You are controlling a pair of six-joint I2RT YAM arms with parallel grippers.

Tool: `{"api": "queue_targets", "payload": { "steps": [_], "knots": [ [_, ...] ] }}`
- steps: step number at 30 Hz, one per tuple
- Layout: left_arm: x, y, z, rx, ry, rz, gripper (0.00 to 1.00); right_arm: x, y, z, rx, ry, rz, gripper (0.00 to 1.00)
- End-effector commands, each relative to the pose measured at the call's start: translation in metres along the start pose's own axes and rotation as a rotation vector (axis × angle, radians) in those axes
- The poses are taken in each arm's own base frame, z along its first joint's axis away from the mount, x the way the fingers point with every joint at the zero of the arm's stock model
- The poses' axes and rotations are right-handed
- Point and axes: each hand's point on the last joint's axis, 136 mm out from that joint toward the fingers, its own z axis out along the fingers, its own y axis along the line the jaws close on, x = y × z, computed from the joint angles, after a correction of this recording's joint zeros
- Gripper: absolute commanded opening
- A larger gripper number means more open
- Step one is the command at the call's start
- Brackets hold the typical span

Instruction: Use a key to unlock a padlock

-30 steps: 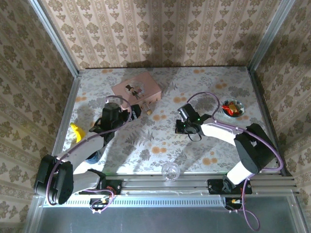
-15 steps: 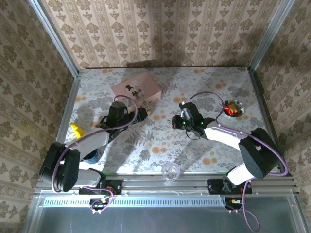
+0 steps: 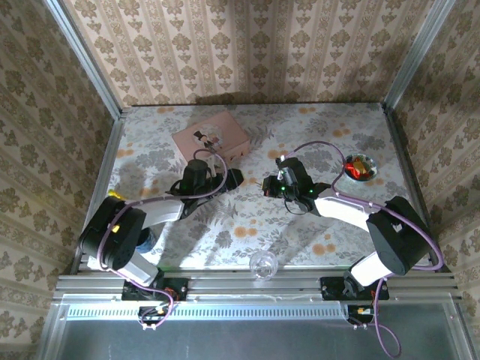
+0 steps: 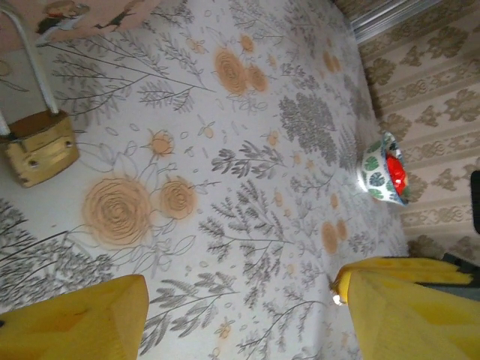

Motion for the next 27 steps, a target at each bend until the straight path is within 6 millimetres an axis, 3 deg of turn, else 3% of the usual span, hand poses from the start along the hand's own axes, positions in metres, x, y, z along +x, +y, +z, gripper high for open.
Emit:
{"api": "queue_targets", "payload": {
  "steps": [1,27],
  "knots": [
    [-0.014,-0.032,0.007,0.132,-0.023,-0.011,0.70,-0.003,0.007,0.003,-0.028,-0.013,0.007,0.00],
    [-0.005,-0.038,0.007,0.107,0.032,0.021,0.58,-0.014,0.018,0.005,-0.058,-0.040,-0.002,0.00]
  ]
}}
